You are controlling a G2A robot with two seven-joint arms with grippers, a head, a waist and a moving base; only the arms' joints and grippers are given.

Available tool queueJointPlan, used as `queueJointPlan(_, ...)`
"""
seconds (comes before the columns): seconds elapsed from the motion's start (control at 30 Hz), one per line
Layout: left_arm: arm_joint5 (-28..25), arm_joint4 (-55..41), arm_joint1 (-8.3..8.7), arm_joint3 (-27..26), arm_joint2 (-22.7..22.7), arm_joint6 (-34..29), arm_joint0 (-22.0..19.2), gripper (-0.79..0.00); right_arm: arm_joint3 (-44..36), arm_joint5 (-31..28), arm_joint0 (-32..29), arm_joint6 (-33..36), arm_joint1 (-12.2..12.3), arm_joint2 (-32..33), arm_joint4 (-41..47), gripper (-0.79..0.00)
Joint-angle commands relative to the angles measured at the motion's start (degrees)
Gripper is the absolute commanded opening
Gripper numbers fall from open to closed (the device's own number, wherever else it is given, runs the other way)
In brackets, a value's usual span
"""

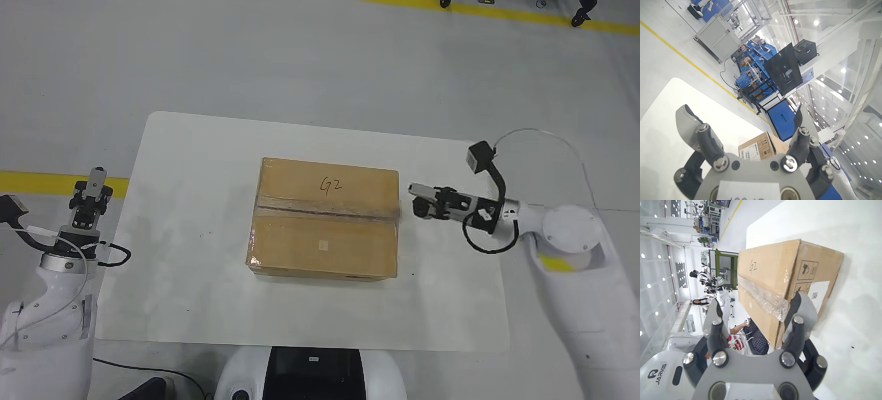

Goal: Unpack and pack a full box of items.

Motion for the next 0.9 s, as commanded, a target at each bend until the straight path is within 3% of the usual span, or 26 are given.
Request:
queueJointPlan(0.0,0.0,0.0,0.0,0.0,0.0,0.0,0.0,0.0,-0.2,0.0,1.3,0.0,-0.2,-1.2,-0.2,-0.785)
queueJointPlan(0.33,0.0,0.0,0.0,0.0,0.0,0.0,0.0,0.0,2.3,-0.9,9.5,0.3,-2.3,-10.8,4.9,-0.785)
queueJointPlan(0.53,0.0,0.0,0.0,0.0,0.0,0.0,0.0,0.0,4.2,1.7,14.2,-2.8,-4.5,-18.5,6.7,-0.785)
queueJointPlan(0.87,0.0,0.0,0.0,0.0,0.0,0.0,0.0,0.0,5.9,2.8,17.8,-5.2,-7.2,-26.5,8.8,-0.785)
